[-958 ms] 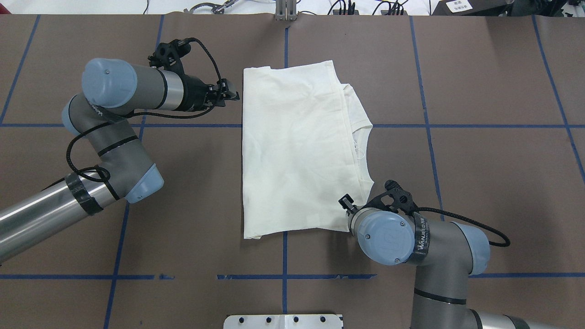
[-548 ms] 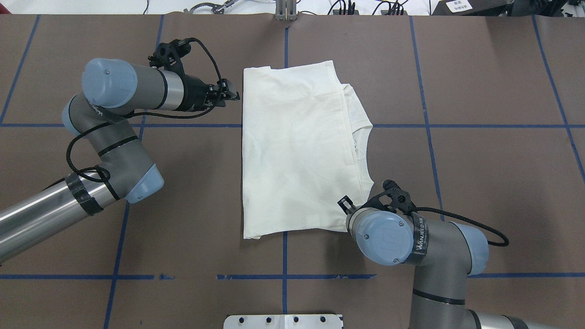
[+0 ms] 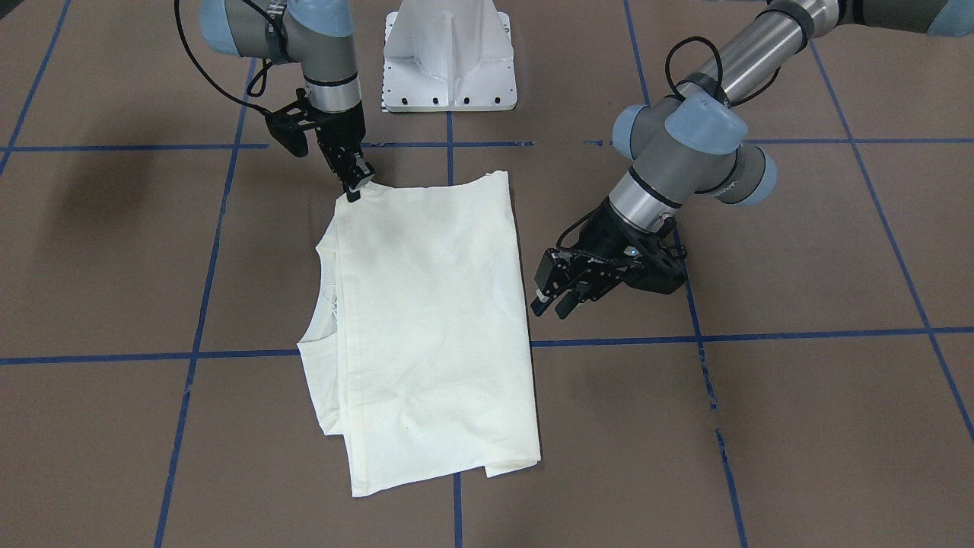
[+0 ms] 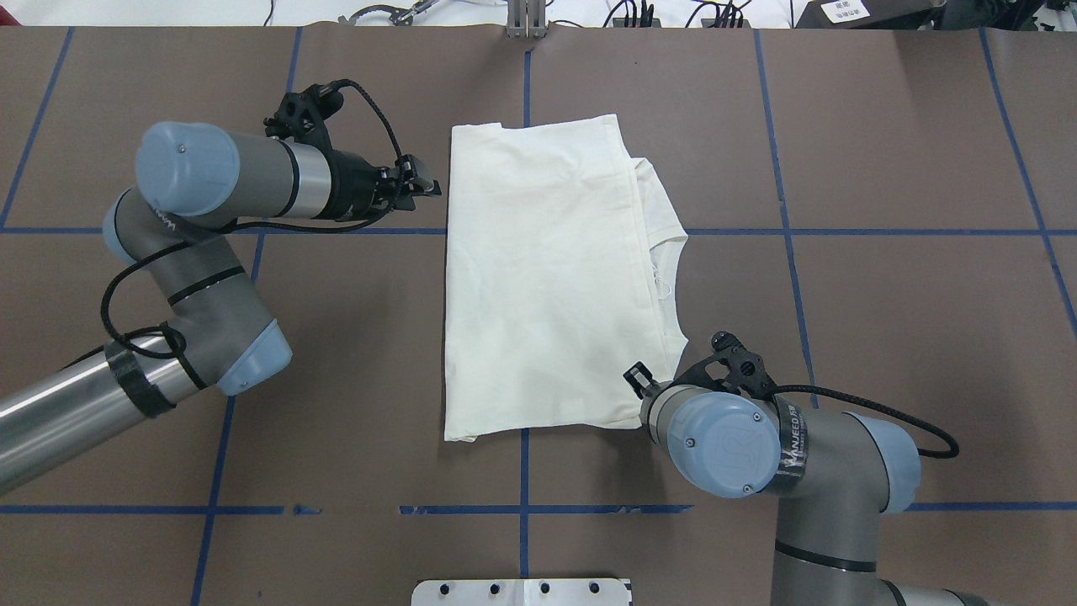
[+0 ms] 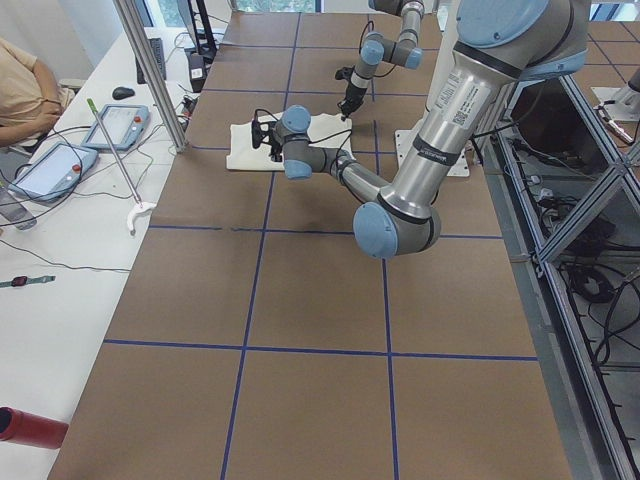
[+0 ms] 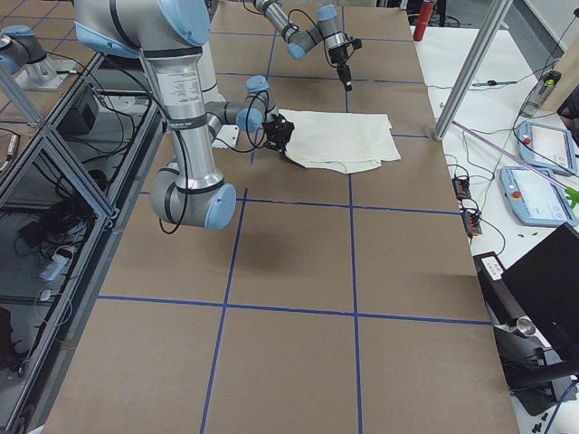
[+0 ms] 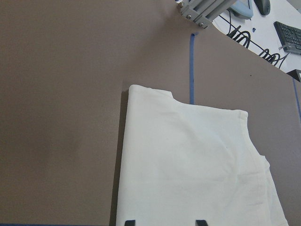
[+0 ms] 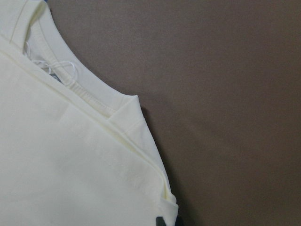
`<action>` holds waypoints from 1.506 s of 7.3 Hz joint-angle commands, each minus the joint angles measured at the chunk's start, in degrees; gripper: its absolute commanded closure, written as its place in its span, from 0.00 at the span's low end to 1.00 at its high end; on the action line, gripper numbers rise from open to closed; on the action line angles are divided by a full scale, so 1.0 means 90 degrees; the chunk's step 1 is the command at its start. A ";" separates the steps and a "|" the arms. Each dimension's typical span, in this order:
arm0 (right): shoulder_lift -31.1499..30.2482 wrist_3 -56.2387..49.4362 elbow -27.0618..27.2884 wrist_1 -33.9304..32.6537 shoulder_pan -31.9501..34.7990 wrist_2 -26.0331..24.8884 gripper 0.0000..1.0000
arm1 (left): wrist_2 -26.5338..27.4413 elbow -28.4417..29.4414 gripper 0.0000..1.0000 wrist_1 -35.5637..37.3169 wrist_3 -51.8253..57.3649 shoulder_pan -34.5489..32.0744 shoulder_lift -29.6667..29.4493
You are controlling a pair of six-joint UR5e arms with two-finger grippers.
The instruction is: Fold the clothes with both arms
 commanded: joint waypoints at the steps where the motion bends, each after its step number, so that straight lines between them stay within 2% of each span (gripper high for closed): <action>1: -0.0113 -0.0005 0.0473 -0.0310 -0.0281 0.0017 1.00 | 0.0506 -0.1372 0.46 0.0111 -0.1290 0.0839 0.0938; 2: -0.0132 -0.0005 0.0591 -0.0341 -0.0350 0.0027 1.00 | 0.0916 -0.2104 0.45 0.0605 -0.1692 0.1327 0.1320; 3: -0.0171 -0.0015 0.0708 -0.0351 -0.0361 0.0046 1.00 | 0.1722 -0.2662 0.43 0.1306 -0.2044 0.2163 0.1605; 4: -0.0220 -0.0034 0.0728 -0.0351 -0.0380 0.0046 1.00 | 0.2649 -0.2813 0.43 0.1990 -0.2250 0.3003 0.1627; 5: -0.0220 -0.0044 0.0729 -0.0351 -0.0380 0.0046 1.00 | 0.3083 -0.2766 0.43 0.2489 -0.2417 0.3553 0.1579; 8: -0.0220 -0.0054 0.0709 -0.0351 -0.0390 0.0046 1.00 | 0.3185 -0.2571 0.42 0.2514 -0.2428 0.3938 0.1462; 11: -0.0220 -0.0064 0.0699 -0.0351 -0.0390 0.0046 1.00 | 0.3215 -0.2511 0.43 0.2514 -0.2360 0.3891 0.1383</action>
